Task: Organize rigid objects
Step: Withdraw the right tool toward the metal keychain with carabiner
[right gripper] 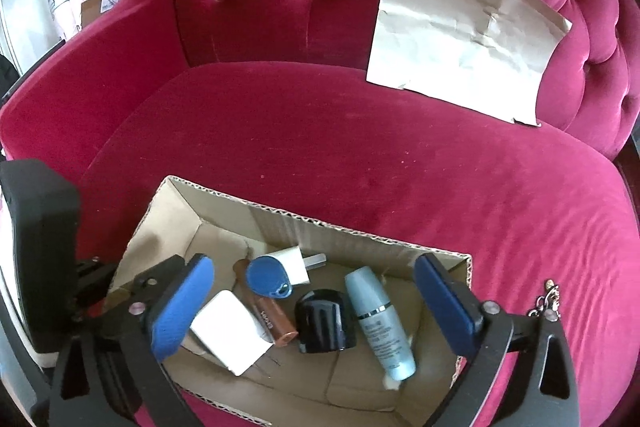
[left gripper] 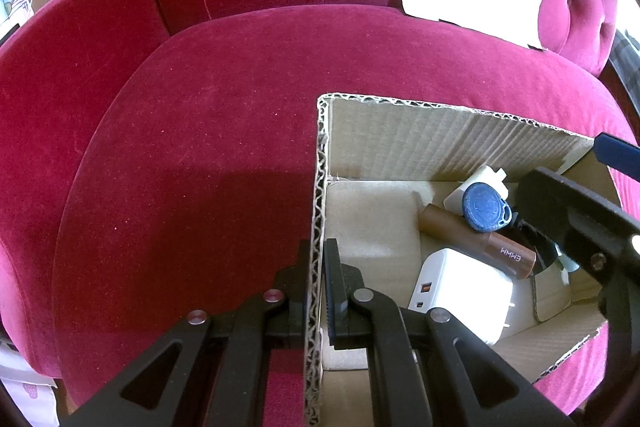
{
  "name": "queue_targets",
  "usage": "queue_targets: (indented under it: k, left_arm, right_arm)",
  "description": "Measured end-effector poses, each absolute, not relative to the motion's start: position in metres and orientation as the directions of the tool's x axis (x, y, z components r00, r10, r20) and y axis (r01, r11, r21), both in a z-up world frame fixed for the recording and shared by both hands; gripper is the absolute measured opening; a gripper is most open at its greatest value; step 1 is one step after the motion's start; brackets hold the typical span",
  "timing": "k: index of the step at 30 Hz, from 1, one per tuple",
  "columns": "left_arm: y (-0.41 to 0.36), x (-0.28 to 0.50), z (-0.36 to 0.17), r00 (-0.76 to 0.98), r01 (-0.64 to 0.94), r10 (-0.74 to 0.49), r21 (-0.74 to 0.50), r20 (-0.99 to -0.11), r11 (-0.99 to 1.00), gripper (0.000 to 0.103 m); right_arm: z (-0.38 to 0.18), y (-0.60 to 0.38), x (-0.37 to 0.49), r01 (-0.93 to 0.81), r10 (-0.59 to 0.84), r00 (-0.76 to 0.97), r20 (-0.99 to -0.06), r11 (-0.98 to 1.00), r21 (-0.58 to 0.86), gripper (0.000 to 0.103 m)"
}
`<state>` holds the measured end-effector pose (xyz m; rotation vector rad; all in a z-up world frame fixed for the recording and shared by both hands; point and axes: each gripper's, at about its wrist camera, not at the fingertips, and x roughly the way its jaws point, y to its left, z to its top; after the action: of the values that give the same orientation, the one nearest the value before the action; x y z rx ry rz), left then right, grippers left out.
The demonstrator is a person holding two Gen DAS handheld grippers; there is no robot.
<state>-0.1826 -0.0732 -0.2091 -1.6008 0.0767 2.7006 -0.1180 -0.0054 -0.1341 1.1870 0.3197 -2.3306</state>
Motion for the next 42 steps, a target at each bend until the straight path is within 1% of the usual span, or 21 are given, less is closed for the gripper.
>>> queue_targets:
  k: [4,23,42]
  left_arm:
    - [-0.073,-0.182,-0.209,-0.481,-0.026,-0.024,0.041,-0.877,-0.999,0.005]
    - [-0.075,-0.180,-0.208,-0.479,-0.026,-0.024,0.041,-0.877,-0.999,0.005]
    - [-0.069,-0.180,-0.209,-0.476,-0.025,-0.027,0.044,-0.879,-0.999,0.005]
  right_arm:
    - [-0.131,-0.003,-0.116,0.531,-0.316,-0.510,-0.800,-0.847,-0.004,0.103]
    - [-0.108,0.042,-0.129,0.504,-0.312,-0.549,-0.776,-0.864,-0.009,0.103]
    - [-0.106,0.124,-0.160,0.399,-0.231,-0.579,-0.782,-0.917,-0.025,0.103]
